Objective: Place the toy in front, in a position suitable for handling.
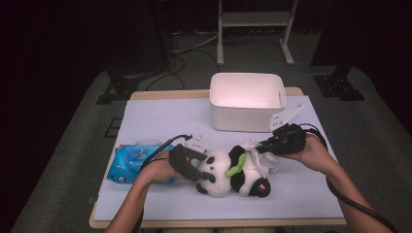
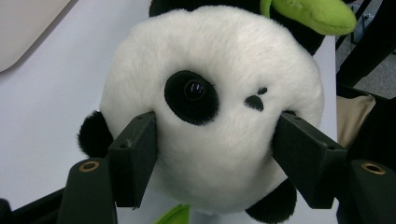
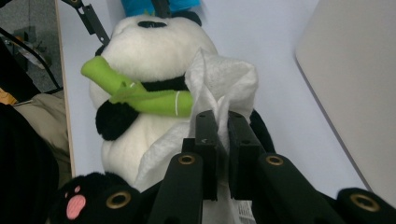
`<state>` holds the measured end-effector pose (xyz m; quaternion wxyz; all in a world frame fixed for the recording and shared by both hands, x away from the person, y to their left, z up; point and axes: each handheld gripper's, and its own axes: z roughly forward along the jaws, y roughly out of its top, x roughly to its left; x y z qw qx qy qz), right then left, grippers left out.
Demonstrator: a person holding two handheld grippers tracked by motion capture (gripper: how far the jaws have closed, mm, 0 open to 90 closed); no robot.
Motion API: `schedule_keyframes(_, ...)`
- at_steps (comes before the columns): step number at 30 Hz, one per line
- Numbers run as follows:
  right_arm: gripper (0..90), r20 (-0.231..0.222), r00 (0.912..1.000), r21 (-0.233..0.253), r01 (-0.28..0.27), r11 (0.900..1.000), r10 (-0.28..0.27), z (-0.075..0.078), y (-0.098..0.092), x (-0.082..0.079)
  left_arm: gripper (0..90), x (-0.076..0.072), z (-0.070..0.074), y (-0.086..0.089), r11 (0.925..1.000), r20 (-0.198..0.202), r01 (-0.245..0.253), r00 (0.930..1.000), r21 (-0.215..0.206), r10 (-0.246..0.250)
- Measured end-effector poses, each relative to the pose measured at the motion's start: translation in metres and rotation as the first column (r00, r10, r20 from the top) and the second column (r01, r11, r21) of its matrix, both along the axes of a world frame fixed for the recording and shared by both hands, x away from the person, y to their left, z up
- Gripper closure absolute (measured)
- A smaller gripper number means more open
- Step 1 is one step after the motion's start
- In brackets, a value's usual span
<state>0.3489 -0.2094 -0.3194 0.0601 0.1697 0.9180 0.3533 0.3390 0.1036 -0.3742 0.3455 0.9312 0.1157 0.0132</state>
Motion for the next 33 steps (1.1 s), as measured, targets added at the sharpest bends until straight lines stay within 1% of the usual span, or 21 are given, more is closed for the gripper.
schedule_keyframes(4, 83.8, -0.005, 0.9998, -0.009, -0.021, 1.0, 0.021, 0.0, 0.011, 0.005, 31.3, 0.002, 0.0, 0.001, 1.0, -0.001, 0.0, 1.0, -0.007, 0.0)
schedule_keyframes(7, 83.8, -0.006, 0.9994, -0.024, -0.034, 0.999, 0.034, -0.001, 0.02, 0.01, 31.3, 0.003, -0.001, 0.001, 0.9999, -0.003, 0.001, 1.0, -0.012, -0.001)
schedule_keyframes(11, 83.6, -0.022, 0.9989, -0.034, -0.043, 0.999, 0.042, -0.005, 0.029, 0.015, 31.3, 0.005, -0.001, 0.002, 0.9998, -0.009, -0.006, 0.9999, -0.018, 0.006)
schedule_keyframes(15, 83.4, -0.033, 0.9982, -0.035, -0.051, 0.998, 0.049, -0.009, 0.034, 0.016, 31.2, 0.005, -0.002, 0.002, 0.9997, -0.01, -0.015, 0.9998, -0.018, 0.015)
schedule_keyframes(18, 83.3, -0.034, 0.9981, -0.027, -0.053, 0.998, 0.052, -0.011, 0.03, 0.012, 30.1, 0.005, -0.002, 0.002, 0.9997, -0.002, -0.02, 0.9998, -0.015, 0.02)
schedule_keyframes(20, 83.3, -0.034, 0.9981, -0.02, -0.052, 0.998, 0.051, -0.013, 0.026, 0.009, 27.2, 0.006, -0.002, 0.002, 0.9994, 0.004, -0.034, 0.9994, -0.011, 0.034)
schedule_keyframes(24, 83.3, -0.037, 0.9981, -0.006, -0.05, 0.999, 0.049, -0.017, 0.017, 0.0, 26.4, 0.006, -0.004, 0.002, 0.9985, 0.001, -0.047, 0.9989, -0.028, 0.047)
schedule_keyframes(28, 83.3, -0.043, 0.998, -0.006, -0.047, 0.999, 0.047, -0.025, 0.008, -0.007, 26.5, 0.006, -0.005, 0.002, 0.9979, -0.005, -0.056, 0.9984, -0.033, 0.056)
schedule_keyframes(29, 83.1, -0.047, 0.998, -0.008, -0.044, 0.999, 0.043, -0.027, 0.006, -0.008, 26.5, 0.006, -0.005, 0.002, 0.9981, -0.002, -0.055, 0.9985, -0.029, 0.055)
schedule_keyframes(33, 83.0, -0.062, 0.9977, 0.016, -0.027, 1.0, 0.028, -0.033, -0.001, -0.007, 26.8, 0.007, -0.005, -0.003, 0.9971, -0.005, -0.069, 0.9976, -0.032, 0.069)
